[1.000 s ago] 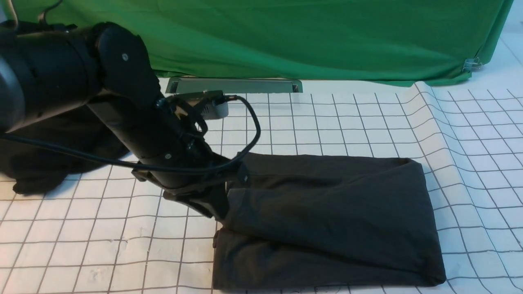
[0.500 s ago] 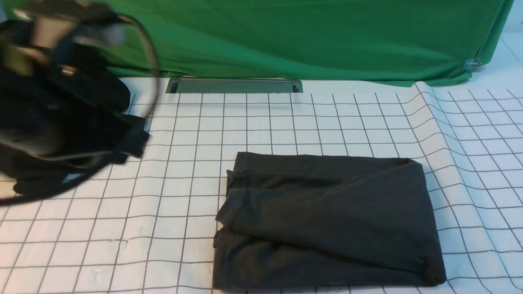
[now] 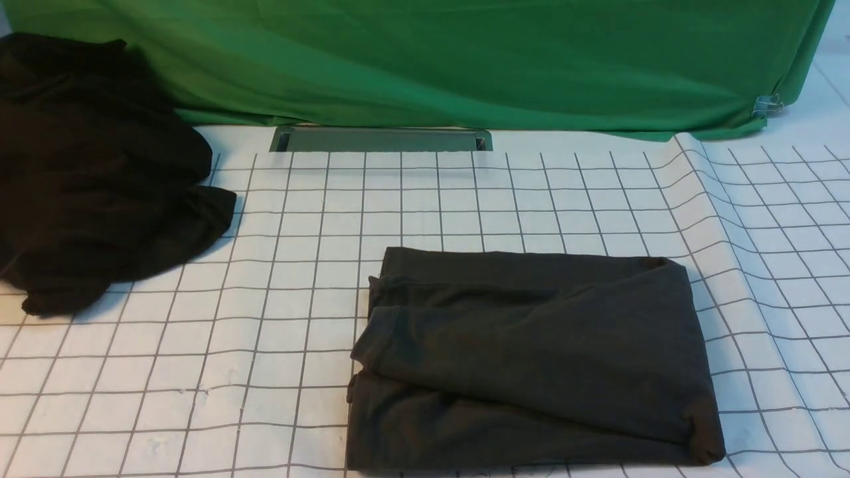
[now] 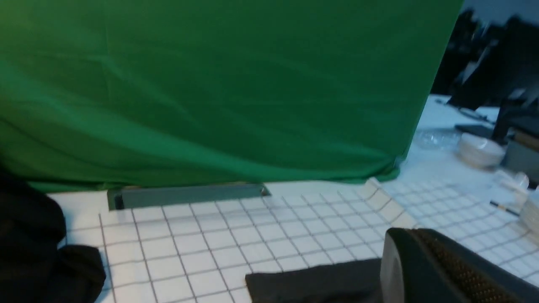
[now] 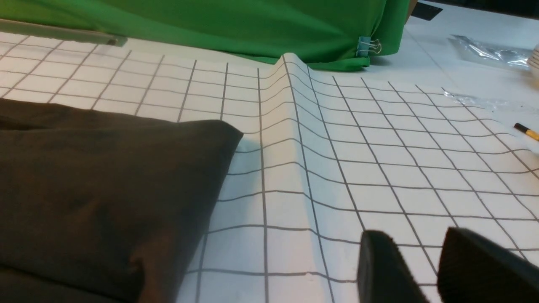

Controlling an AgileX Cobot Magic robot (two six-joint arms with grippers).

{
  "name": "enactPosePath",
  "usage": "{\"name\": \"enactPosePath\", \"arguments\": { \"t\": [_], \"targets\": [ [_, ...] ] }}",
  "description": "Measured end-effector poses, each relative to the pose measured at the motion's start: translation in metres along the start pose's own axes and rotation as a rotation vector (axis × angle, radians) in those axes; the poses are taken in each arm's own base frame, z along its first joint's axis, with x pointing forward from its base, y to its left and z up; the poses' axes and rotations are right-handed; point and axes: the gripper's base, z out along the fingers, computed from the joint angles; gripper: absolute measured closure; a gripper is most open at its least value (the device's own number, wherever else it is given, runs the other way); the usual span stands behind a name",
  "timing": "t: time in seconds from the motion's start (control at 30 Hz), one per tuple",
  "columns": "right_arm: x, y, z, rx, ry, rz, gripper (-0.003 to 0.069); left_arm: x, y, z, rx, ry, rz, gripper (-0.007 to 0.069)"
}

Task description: Fold a long-sleeved shirt over a white checkered tablecloth.

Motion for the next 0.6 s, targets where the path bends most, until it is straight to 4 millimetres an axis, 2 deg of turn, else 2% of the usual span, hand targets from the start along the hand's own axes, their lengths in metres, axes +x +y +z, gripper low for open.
{"name": "enactPosePath", "arguments": {
  "t": [0.6],
  "targets": [
    [0.0000, 0.0000, 0.0000, 0.000, 0.000, 0.000, 0.0423, 0.0010, 0.0001, -0.0003, 0.007, -0.030, -0.009, 0.0623]
  ]
}}
